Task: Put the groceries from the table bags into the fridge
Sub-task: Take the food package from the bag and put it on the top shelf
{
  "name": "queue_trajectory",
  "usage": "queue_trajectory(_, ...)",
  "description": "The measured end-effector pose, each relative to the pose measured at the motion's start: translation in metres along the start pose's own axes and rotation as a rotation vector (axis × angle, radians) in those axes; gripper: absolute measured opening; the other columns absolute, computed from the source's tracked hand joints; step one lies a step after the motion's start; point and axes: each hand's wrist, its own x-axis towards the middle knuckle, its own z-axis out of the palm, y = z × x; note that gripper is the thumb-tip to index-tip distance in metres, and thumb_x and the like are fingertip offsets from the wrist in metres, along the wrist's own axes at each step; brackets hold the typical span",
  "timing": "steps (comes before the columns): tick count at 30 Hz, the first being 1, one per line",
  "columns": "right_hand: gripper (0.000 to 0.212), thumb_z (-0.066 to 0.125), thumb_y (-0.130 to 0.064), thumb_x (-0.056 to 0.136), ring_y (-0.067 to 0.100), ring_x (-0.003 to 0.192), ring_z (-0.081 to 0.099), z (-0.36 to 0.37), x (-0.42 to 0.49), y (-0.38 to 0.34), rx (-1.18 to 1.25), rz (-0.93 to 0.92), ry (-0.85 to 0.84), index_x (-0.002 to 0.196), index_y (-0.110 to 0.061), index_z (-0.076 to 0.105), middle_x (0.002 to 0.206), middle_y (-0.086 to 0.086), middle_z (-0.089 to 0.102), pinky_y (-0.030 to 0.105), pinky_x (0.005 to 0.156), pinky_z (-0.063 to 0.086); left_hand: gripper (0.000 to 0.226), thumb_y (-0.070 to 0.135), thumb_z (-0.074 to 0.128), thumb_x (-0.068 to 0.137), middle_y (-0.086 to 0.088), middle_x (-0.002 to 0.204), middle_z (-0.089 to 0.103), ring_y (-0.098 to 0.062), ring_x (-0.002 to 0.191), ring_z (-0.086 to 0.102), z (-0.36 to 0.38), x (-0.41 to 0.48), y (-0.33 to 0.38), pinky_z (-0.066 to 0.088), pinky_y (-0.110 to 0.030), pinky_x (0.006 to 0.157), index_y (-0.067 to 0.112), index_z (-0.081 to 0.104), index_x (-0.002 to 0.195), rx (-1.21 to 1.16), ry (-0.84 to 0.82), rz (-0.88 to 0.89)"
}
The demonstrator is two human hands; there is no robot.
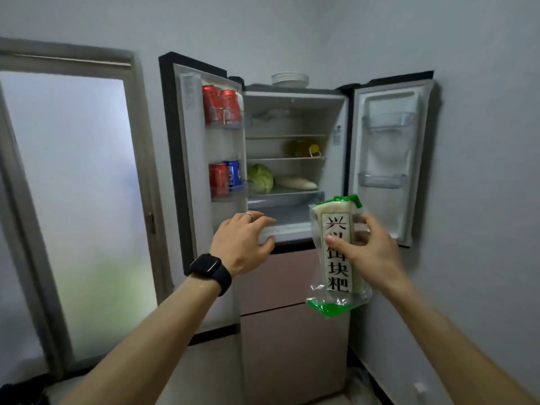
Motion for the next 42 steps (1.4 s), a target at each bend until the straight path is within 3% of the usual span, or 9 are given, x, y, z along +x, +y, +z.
queue_trajectory(17,0.053,0.078,-0.044,0.08,0.002,0.076,0.062,-0.013,0.352,0.081,-0.264,-0.314,0.006,0.122,-0.031,0.049,0.095,-0.017,0.06,0.024,0.064,0.056,0.047,0.046,0.05,0.095,0.006,0.145,0.047,-0.018,0.132,0.043,0.075,0.352,-0.031,0.036,-0.038,0.106,0.038,0.047,0.141,0.16,0.126,0.02)
queue_trajectory(19,0.053,0.078,-0.043,0.081,0.0,0.074,0.061,-0.01,0.393,0.088,-0.267,-0.361,0.005,0.124,-0.03,0.049,0.097,-0.017,0.06,0.022,0.062,0.056,0.048,0.047,0.049,0.095,0.006,0.146,0.046,-0.018,0.134,0.041,0.088,0.387,-0.036,0.035,-0.038,0.108,0.039,0.045,0.142,0.194,0.144,0.007)
queue_trajectory(22,0.049,0.078,-0.044,0.081,0.008,0.083,0.067,-0.004,0.453,0.102,-0.233,-0.421,0.018,0.12,-0.032,0.05,0.1,-0.016,0.064,0.032,0.07,0.061,0.049,0.047,0.05,0.095,0.005,0.148,0.044,-0.018,0.135,0.04,0.108,0.436,-0.047,0.035,-0.039,0.109,0.039,0.043,0.143,0.248,0.162,-0.016)
queue_trajectory(25,0.044,0.077,-0.045,0.082,0.004,0.082,0.064,0.002,0.515,0.118,-0.199,-0.452,0.014,0.113,-0.035,0.048,0.094,-0.022,0.061,0.027,0.066,0.058,0.05,0.047,0.05,0.095,0.004,0.149,0.042,-0.018,0.136,0.039,0.129,0.483,-0.057,0.035,-0.039,0.11,0.039,0.042,0.144,0.256,0.173,-0.077)
queue_trajectory(30,0.047,0.075,-0.045,0.084,0.003,0.081,0.064,0.019,0.608,0.13,-0.147,-0.445,-0.026,0.119,-0.032,0.047,0.094,-0.02,0.061,0.023,0.062,0.054,0.05,0.046,0.05,0.096,0.005,0.149,0.041,-0.019,0.137,0.037,0.158,0.546,-0.075,0.034,-0.04,0.11,0.038,0.041,0.144,0.297,0.166,-0.145)
queue_trajectory(33,0.053,0.074,-0.045,0.085,0.009,0.082,0.068,0.037,0.663,0.136,-0.17,-0.378,-0.039,0.124,-0.026,0.044,0.102,-0.009,0.065,0.032,0.067,0.06,0.05,0.047,0.049,0.096,0.004,0.149,0.042,-0.019,0.137,0.038,0.17,0.581,-0.092,0.034,-0.04,0.11,0.038,0.04,0.145,0.337,0.176,-0.175)
queue_trajectory(36,0.055,0.075,-0.046,0.084,0.018,0.079,0.072,0.06,0.717,0.141,-0.157,-0.223,-0.05,0.116,-0.022,0.038,0.095,0.0,0.069,0.042,0.07,0.062,0.05,0.047,0.048,0.096,0.003,0.149,0.042,-0.02,0.137,0.038,0.186,0.614,-0.115,0.034,-0.041,0.11,0.038,0.04,0.144,0.345,0.17,-0.211)
queue_trajectory(40,0.054,0.076,-0.046,0.084,0.017,0.074,0.068,0.094,0.783,0.149,-0.128,-0.089,-0.035,0.112,-0.015,0.043,0.089,0.003,0.067,0.032,0.056,0.053,0.05,0.049,0.047,0.096,0.002,0.15,0.041,-0.02,0.137,0.037,0.212,0.66,-0.148,0.033,-0.042,0.111,0.038,0.04,0.144,0.351,0.156,-0.223)
queue_trajectory(42,0.053,0.078,-0.047,0.082,0.021,0.08,0.067,0.11,0.815,0.155,-0.115,-0.042,-0.026,0.106,-0.014,0.045,0.092,0.004,0.066,0.033,0.06,0.052,0.05,0.051,0.044,0.095,0.002,0.15,0.042,-0.021,0.137,0.038,0.226,0.686,-0.163,0.034,-0.043,0.11,0.038,0.041,0.143,0.339,0.159,-0.223)
